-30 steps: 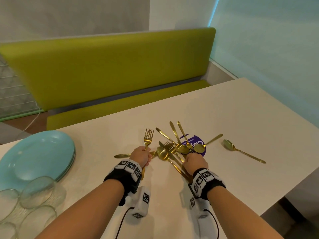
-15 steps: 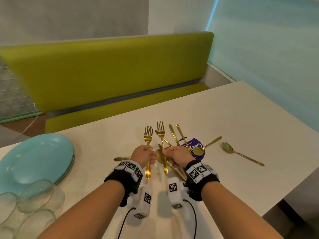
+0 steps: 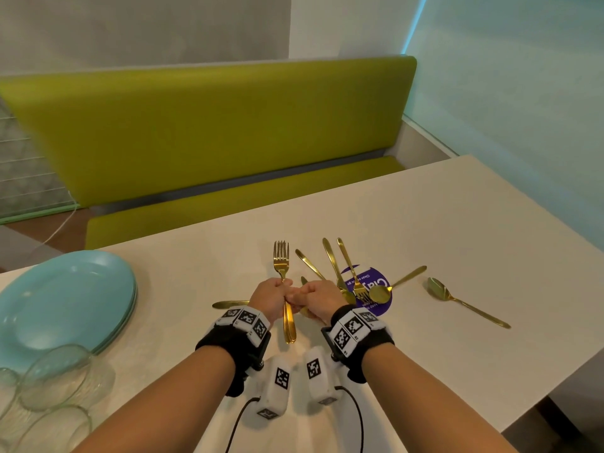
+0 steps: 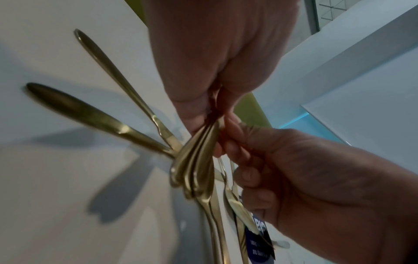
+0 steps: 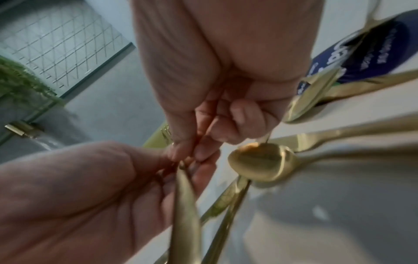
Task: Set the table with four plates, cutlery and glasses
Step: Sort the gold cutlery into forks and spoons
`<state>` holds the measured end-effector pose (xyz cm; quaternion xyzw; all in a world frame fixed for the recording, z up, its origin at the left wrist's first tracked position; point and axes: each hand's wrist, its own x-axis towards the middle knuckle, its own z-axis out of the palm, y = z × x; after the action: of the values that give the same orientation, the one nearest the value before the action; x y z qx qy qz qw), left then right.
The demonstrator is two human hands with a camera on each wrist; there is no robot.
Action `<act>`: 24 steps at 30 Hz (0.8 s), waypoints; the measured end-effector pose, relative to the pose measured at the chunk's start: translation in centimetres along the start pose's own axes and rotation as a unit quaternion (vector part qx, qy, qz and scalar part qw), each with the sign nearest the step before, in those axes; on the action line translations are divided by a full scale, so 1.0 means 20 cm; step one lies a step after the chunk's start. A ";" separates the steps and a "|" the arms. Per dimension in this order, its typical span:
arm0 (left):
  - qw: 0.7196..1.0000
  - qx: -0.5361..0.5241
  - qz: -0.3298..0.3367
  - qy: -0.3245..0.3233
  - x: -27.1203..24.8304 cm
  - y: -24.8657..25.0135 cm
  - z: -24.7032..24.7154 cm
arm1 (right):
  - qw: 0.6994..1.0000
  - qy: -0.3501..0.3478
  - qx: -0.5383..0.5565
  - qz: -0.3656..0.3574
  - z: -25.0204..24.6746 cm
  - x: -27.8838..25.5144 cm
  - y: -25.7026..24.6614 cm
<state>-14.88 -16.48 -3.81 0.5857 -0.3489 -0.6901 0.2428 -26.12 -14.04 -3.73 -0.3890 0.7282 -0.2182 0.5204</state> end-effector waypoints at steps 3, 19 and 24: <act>1.000 -0.022 -0.009 0.020 0.02 0.03 -0.02 | 0.994 0.078 -0.069 -0.013 -0.09 0.06 -0.02; 0.995 0.080 0.009 0.055 0.15 0.03 -0.10 | 0.928 0.229 -0.265 0.129 -0.39 0.33 0.11; 0.997 0.063 0.017 0.050 0.15 0.03 -0.13 | 0.938 0.220 -0.228 0.140 -0.39 0.33 0.09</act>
<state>-13.01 -19.53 -5.49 0.6279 -0.3892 -0.6320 0.2343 -34.99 -18.83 -6.16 -0.3335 0.9019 -0.0513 0.2696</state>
